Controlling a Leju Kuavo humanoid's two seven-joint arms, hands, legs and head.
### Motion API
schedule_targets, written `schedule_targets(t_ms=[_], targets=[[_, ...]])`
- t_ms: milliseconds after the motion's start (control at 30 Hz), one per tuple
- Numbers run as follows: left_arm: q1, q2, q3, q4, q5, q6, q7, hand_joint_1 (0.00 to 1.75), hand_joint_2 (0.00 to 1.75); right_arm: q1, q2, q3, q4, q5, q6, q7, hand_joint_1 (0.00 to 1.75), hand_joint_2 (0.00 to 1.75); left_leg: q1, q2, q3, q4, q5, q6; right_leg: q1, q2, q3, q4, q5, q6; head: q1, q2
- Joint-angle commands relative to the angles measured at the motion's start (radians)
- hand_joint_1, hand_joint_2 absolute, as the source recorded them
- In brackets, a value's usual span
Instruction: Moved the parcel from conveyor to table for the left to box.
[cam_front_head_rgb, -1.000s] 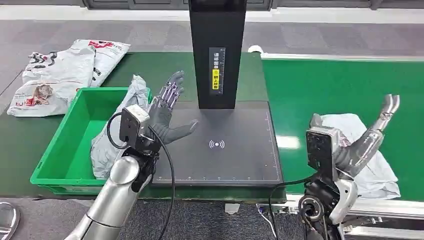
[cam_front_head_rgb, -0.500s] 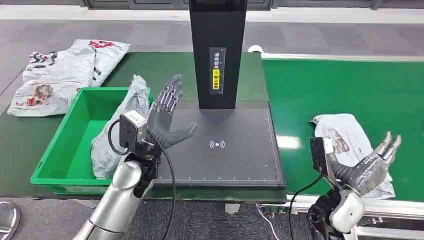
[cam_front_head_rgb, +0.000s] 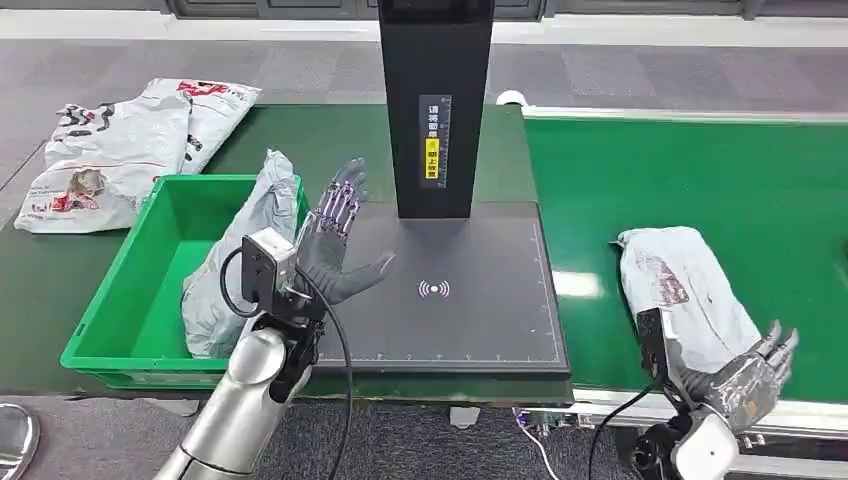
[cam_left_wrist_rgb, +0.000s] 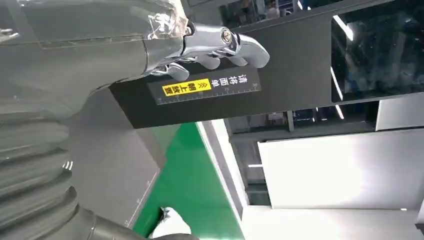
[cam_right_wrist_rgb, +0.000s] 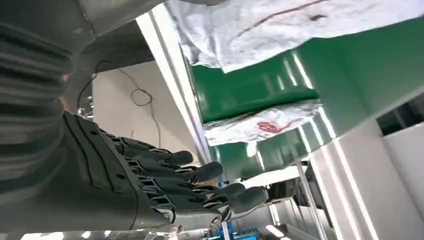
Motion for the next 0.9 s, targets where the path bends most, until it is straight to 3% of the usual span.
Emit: schedule_targets(t_ms=[33, 133, 600, 800, 900], targets=[[0.009, 0.016, 0.005, 0.026, 0.0, 0.005, -0.002, 0.0, 1.75, -0.065, -0.026, -0.097, 0.218, -0.015, 0.036, 0.021, 0.0, 1.75, 0.001, 0.001, 0.004, -0.003, 0.0, 0.0, 0.001, 0.0, 0.004, -0.003, 0.001, -0.001, 0.0, 0.0], [0.016, 0.019, 0.006, 0.014, -0.003, -0.001, -0.006, 0.0, 1.75, -0.107, -0.05, -0.122, 0.343, -0.065, 0.034, -0.004, 0.0, 1.75, 0.0, 0.001, 0.003, -0.002, 0.0, 0.0, 0.001, 0.001, 0.003, -0.003, 0.001, 0.0, 0.0, 0.0], [0.017, 0.019, 0.007, 0.012, -0.003, -0.002, -0.006, 0.0, 1.75, -0.113, -0.056, -0.124, 0.365, -0.066, 0.036, -0.006, 0.0, 1.75, 0.001, 0.001, 0.002, -0.001, 0.0, 0.0, 0.001, 0.0, 0.003, -0.002, 0.0, 0.0, 0.0, 0.0], [0.042, 0.026, 0.024, -0.017, -0.005, -0.003, -0.006, 0.0, 1.75, -0.182, -0.075, -0.122, 0.472, -0.113, 0.055, -0.096, 0.0, 1.75, 0.0, 0.003, 0.003, -0.002, 0.0, 0.0, 0.001, 0.003, 0.003, -0.002, 0.001, 0.0, 0.0, 0.0], [0.051, 0.03, 0.03, -0.031, -0.008, -0.004, -0.006, 0.0, 1.75, -0.201, -0.085, -0.103, 0.503, -0.092, 0.074, -0.089, 0.0, 1.75, 0.0, 0.004, 0.004, -0.003, 0.0, 0.0, 0.0, 0.004, 0.004, -0.004, 0.001, -0.001, 0.0, 0.0]])
